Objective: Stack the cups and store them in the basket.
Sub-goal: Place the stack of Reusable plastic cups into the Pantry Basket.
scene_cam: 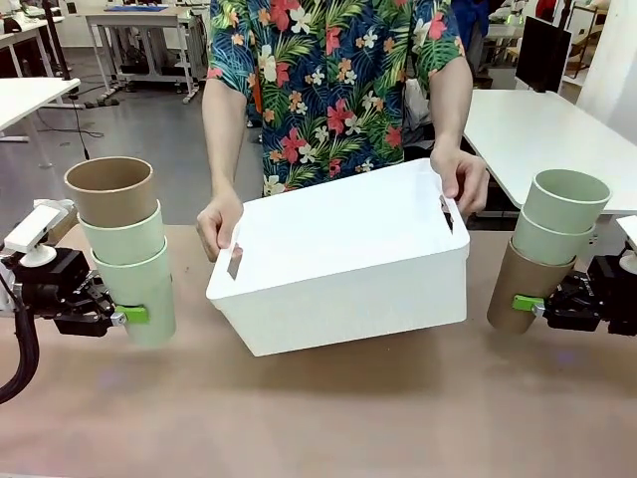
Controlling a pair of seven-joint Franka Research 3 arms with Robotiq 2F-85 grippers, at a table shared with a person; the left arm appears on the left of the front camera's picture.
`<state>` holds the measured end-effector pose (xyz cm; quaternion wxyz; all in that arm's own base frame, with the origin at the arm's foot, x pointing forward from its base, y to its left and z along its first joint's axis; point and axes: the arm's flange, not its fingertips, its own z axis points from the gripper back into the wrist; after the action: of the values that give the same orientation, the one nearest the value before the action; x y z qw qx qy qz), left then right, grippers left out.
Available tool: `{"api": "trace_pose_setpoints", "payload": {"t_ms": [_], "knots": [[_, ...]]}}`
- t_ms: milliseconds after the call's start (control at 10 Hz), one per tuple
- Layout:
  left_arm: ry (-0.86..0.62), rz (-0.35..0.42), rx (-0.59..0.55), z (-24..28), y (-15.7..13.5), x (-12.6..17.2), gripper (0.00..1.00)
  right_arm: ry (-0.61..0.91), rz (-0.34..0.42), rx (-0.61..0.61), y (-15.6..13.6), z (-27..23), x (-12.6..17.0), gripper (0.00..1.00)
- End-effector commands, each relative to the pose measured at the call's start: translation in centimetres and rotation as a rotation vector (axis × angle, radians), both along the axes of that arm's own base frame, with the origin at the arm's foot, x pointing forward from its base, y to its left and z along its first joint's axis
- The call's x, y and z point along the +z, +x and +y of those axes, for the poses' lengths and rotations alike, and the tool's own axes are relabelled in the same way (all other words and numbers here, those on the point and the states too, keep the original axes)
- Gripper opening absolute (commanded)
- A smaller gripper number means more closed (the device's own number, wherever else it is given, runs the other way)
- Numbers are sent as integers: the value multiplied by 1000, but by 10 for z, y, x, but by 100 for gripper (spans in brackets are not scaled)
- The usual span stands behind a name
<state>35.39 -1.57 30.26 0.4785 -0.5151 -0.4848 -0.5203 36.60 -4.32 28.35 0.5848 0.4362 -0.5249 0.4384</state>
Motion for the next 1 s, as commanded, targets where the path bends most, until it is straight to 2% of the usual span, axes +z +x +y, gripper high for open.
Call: {"api": "trace_pose_setpoints", "payload": {"t_ms": [0,200,400,700,900], "knots": [[-13,-8,-3,-1,0,4,85,-3,-13,1,1,0,4,85],[0,0,0,0,0,0,85,-3,-13,1,1,0,4,85],[34,47,26,2,3,24,85,-3,-13,1,1,0,4,85],[113,94,86,-5,8,82,85,-3,-13,1,1,0,4,85],[212,97,94,-25,10,127,85,-3,-13,1,1,0,4,85]]}}
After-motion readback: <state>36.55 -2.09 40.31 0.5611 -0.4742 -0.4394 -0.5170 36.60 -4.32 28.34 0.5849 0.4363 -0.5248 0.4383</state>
